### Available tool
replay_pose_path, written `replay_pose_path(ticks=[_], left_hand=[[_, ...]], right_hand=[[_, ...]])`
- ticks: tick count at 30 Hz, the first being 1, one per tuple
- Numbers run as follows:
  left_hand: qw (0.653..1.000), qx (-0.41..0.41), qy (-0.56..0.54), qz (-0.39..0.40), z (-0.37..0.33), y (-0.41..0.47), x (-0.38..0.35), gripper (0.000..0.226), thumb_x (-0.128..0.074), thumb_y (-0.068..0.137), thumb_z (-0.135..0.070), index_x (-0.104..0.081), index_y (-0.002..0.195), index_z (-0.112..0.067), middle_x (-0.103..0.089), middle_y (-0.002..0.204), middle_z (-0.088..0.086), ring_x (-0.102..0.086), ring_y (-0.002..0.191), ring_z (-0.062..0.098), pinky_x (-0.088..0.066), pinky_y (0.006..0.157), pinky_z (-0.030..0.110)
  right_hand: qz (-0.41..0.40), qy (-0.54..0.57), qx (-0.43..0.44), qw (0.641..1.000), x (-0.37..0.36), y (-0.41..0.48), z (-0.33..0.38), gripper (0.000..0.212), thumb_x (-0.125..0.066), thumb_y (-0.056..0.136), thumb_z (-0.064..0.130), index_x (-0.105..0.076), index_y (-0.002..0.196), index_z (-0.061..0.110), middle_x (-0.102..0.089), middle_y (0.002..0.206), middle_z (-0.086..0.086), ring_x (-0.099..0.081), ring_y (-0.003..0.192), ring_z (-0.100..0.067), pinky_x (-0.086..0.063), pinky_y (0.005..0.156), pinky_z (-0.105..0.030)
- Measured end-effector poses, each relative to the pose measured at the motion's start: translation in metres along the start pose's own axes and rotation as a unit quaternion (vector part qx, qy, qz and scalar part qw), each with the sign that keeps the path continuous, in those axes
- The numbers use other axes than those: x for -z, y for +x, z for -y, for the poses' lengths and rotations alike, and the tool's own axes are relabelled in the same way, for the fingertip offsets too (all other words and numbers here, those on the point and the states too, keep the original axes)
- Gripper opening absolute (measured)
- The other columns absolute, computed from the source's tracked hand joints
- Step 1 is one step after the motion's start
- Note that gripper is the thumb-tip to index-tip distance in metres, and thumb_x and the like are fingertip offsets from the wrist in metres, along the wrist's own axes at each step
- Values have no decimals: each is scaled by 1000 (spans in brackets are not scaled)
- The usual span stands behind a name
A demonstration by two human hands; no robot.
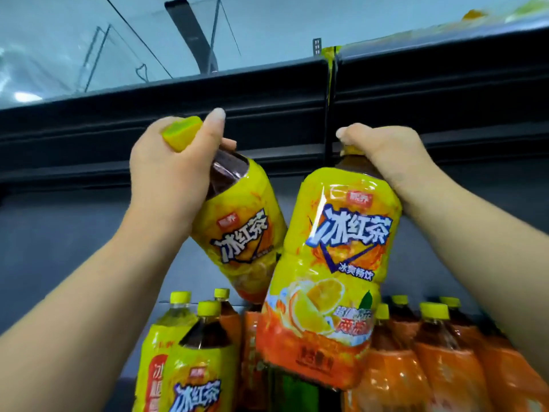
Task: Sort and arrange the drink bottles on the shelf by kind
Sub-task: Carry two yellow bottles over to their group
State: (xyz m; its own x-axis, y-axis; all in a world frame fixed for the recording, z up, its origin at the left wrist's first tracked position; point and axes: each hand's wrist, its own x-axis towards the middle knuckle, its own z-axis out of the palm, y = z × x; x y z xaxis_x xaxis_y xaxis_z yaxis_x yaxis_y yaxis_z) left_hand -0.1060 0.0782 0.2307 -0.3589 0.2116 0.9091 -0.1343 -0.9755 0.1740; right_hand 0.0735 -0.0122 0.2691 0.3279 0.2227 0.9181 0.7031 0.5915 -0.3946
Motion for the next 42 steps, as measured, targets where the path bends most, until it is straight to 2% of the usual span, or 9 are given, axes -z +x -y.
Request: replay_pose_path(ticks=[5, 12, 19, 23, 30, 36, 38, 40, 42], left_hand=[[994, 62, 3, 88, -9, -30, 13, 36, -59, 81, -45, -67, 55, -21, -71, 67, -5, -61, 61, 10, -48, 68, 34], [974, 136, 46, 177, -7, -68, 6, 34, -59, 81, -47, -68, 53, -30, -71, 71, -8, -63, 70, 17, -51, 79, 45], [931, 197, 144, 271, 20, -113, -6, 37, -58, 84, -42, -69, 69, -11, -71, 79, 5, -59, 71, 17, -43, 69, 30], [903, 224, 181, 319, 58, -138, -12, 56, -59, 74, -61, -70, 78, -5, -70, 75, 10, -63, 79, 25, -49, 78, 36], [882, 274, 215, 318, 75, -137, -26, 54, -54, 82, -56, -59, 96, -5, -65, 97, 12, -59, 98, 28, -40, 75, 31], [939, 257, 92, 209, 77, -192, 11, 38, -59, 84, -40, -49, 116, -22, -51, 112, -16, -47, 112, 2, -37, 93, 15], [944, 250, 74, 203, 78, -216, 24, 57, -63, 82, -36, -37, 131, -24, -40, 124, -19, -36, 120, -3, -29, 98, 11], [940, 267, 70, 200, 80, -234, 32, 81, -70, 73, -44, -27, 139, -24, -36, 137, -10, -34, 129, 4, -29, 105, 19], [931, 308, 65, 188, 79, -247, 37, 92, -71, 65, -51, -25, 140, -22, -40, 137, -5, -39, 127, 8, -32, 100, 18]], right_hand=[[62, 93, -88, 990, 14, -59, -16, 25, -66, 78, 30, -57, 66, 10, -51, 49, 1, -46, 40, -6, -37, 42, -13], [92, 8, -43, 995, 33, -91, -26, 64, -69, 71, 38, -51, 84, -22, -44, 74, -10, -39, 65, -18, -29, 55, -27], [105, -117, -78, 985, 21, -120, -56, 50, -67, 80, 34, -58, 77, -15, -39, 65, -12, -35, 56, -12, -26, 48, -23], [111, -176, -106, 972, 11, -138, -83, 36, -68, 77, 36, -64, 65, 2, -50, 58, -7, -43, 56, -7, -34, 54, -25], [111, -129, -129, 977, 0, -142, -96, 28, -69, 76, 38, -59, 60, 17, -52, 55, 5, -45, 54, -6, -38, 60, -26], [94, -51, -125, 986, 3, -160, -92, 33, -66, 79, 40, -47, 57, 22, -39, 47, 13, -37, 48, 0, -30, 48, -13], [51, 6, -120, 991, 11, -180, -94, 19, -70, 74, 41, -56, 75, 29, -52, 70, 16, -47, 61, 6, -38, 59, -6], [26, -5, -117, 993, 16, -216, -105, 49, -67, 62, 58, -51, 105, 41, -54, 108, 9, -52, 97, 7, -43, 84, -13], [28, -18, -109, 994, 12, -253, -114, 82, -66, 50, 74, -34, 124, 55, -40, 137, 6, -42, 126, -9, -42, 102, -37]])
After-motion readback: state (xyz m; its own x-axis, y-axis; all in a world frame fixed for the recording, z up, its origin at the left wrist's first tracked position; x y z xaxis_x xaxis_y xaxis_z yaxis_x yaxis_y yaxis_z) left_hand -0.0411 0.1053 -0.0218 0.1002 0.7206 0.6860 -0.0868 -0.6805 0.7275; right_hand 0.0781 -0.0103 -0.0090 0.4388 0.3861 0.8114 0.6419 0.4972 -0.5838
